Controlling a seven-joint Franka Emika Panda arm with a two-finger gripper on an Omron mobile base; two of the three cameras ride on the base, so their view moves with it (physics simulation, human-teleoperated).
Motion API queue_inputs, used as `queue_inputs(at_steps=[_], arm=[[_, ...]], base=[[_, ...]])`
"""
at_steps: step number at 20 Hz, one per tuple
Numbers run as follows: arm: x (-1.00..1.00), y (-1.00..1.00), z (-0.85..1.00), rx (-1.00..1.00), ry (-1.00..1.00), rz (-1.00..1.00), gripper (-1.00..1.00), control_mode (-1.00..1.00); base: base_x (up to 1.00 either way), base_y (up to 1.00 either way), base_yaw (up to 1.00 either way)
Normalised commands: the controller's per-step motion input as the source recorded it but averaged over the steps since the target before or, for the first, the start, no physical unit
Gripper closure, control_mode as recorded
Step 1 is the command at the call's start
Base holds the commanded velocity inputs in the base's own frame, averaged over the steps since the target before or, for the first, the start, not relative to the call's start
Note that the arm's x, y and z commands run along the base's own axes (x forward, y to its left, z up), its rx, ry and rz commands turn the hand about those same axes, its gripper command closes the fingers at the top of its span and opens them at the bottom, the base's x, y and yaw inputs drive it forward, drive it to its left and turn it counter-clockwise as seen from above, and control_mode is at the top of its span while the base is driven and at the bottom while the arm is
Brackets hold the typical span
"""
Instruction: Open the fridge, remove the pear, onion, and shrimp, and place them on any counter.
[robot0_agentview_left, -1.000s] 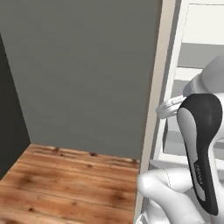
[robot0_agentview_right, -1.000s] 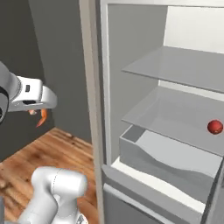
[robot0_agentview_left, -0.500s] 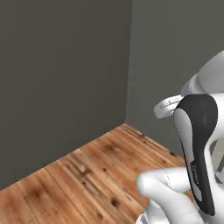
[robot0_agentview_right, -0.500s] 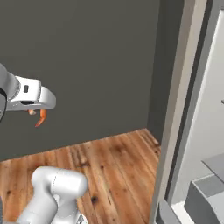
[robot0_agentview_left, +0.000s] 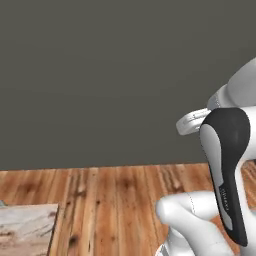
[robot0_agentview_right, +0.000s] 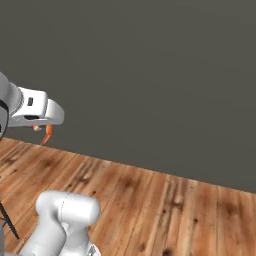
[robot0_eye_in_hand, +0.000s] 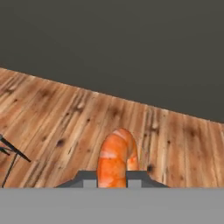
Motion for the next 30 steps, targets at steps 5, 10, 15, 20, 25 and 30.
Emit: queue_inputs(at_steps=[5, 10, 15, 20, 25, 30], arm=[[0.00, 0.00, 0.00, 0.00, 0.00, 0.00, 1.00, 1.00], [0.00, 0.00, 0.00, 0.00, 0.00, 0.00, 1.00, 1.00], [0.00, 0.00, 0.00, 0.00, 0.00, 0.00, 1.00, 1.00], [0.00, 0.00, 0.00, 0.00, 0.00, 0.00, 1.00, 1.00], [0.00, 0.00, 0.00, 0.00, 0.00, 0.00, 1.00, 1.00], [0.00, 0.00, 0.00, 0.00, 0.00, 0.00, 1.00, 1.00]], base=[[-0.18, 0.13, 1.00], [-0.13, 0.04, 1.00], [-0.17, 0.08, 1.00], [-0.10, 0.11, 1.00], [0.14, 0.00, 0.55], [0.08, 0.00, 0.02]])
